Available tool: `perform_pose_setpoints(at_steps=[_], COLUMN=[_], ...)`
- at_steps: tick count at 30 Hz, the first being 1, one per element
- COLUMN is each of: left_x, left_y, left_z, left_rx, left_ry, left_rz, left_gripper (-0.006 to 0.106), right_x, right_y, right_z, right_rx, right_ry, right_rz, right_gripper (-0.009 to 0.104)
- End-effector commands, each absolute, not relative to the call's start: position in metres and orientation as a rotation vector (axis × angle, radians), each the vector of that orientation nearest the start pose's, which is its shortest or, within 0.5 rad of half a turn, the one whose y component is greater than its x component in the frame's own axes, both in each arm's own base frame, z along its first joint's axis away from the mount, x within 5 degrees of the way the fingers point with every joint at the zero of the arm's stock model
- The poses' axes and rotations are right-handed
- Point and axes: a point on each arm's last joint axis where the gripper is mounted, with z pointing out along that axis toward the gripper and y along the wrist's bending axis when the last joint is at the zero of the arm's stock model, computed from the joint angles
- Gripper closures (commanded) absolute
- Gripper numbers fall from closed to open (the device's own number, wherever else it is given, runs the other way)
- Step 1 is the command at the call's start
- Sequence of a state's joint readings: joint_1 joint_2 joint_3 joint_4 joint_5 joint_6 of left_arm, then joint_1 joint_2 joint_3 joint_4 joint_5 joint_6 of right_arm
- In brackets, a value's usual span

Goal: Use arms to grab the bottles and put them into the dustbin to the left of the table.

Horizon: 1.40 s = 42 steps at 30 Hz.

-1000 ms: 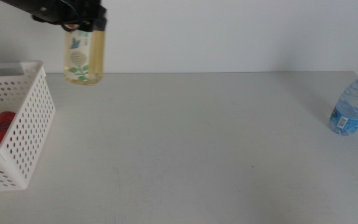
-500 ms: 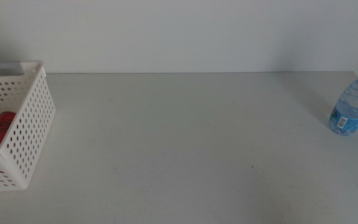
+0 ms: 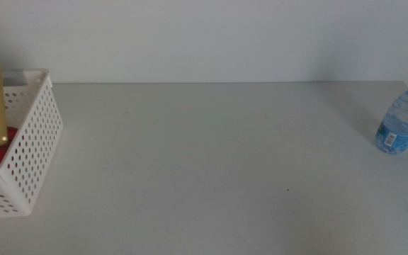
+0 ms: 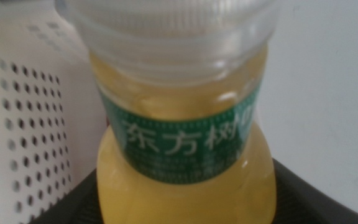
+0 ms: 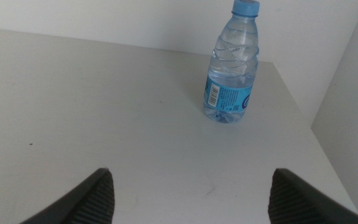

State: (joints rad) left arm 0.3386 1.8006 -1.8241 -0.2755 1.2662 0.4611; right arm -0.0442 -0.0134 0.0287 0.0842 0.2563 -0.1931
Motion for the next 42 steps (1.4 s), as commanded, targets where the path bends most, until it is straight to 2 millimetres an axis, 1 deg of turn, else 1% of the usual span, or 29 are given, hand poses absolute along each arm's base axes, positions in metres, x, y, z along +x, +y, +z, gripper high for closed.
perform_pose_setpoints(at_steps=[1, 8, 10, 12, 14, 15, 19, 20, 21, 22, 24, 25, 29, 32, 37, 40, 42], left_x=[0.359, 0.364, 0.364, 0.364, 0.364, 0.364, 0.364, 0.364, 0.364, 0.364, 0.362, 0.36, 0.348, 0.331, 0.297, 0.271, 0.255], left_y=[0.098, 0.097, 0.097, 0.097, 0.098, 0.098, 0.098, 0.098, 0.098, 0.097, 0.096, 0.096, 0.091, 0.086, 0.072, 0.059, 0.048], left_z=[0.371, 0.317, 0.306, 0.299, 0.295, 0.295, 0.294, 0.294, 0.294, 0.298, 0.303, 0.307, 0.331, 0.354, 0.389, 0.41, 0.42], left_rx=[0.122, 0.025, 0.013, 0.026, 0.034, 0.033, 0.033, 0.033, 0.033, 0.035, 0.036, 0.036, 0.05, 0.065, 0.082, 0.099, 0.15], left_ry=[2.616, 2.641, 2.663, 2.681, 2.697, 2.699, 2.7, 2.7, 2.7, 2.692, 2.676, 2.664, 2.608, 2.556, 2.447, 2.385, 2.352], left_rz=[-0.161, -0.237, -0.251, -0.255, -0.261, -0.262, -0.261, -0.261, -0.261, -0.257, -0.255, -0.248, -0.224, -0.185, -0.159, -0.183, -0.17], left_gripper=[0.102, 0.102, 0.101, 0.097, 0.089, 0.083, 0.054, 0.043, 0.036, 0.021, 0.009, 0.007, 0.007, 0.007, 0.007, 0.007, 0.007], right_x=[0.054, 0.054, 0.054, 0.054, 0.054, 0.054, 0.054, 0.054, 0.054, 0.054, 0.054, 0.054, 0.054, 0.054, 0.054, 0.054, 0.054], right_y=[-0.002, -0.002, -0.002, -0.002, -0.002, -0.002, -0.002, -0.002, -0.002, -0.002, -0.002, -0.002, -0.002, -0.002, -0.002, -0.002, -0.002], right_z=[0.192, 0.192, 0.192, 0.192, 0.192, 0.192, 0.192, 0.192, 0.192, 0.192, 0.192, 0.192, 0.192, 0.192, 0.192, 0.192, 0.192], right_rx=[-0.079, -0.079, -0.079, -0.079, -0.079, -0.079, -0.079, -0.079, -0.079, -0.079, -0.079, -0.079, -0.079, -0.079, -0.079, -0.079, -0.079], right_ry=[1.648, 1.648, 1.648, 1.648, 1.648, 1.648, 1.648, 1.648, 1.648, 1.648, 1.648, 1.648, 1.648, 1.648, 1.648, 1.648, 1.648], right_rz=[-0.129, -0.129, -0.129, -0.129, -0.129, -0.129, -0.129, -0.129, -0.129, -0.129, -0.129, -0.129, -0.129, -0.129, -0.129, -0.129, -0.129], right_gripper=[0.032, 0.032, 0.032, 0.032, 0.032, 0.032, 0.032, 0.032, 0.032, 0.032, 0.032, 0.032, 0.032, 0.032, 0.032, 0.032, 0.032])
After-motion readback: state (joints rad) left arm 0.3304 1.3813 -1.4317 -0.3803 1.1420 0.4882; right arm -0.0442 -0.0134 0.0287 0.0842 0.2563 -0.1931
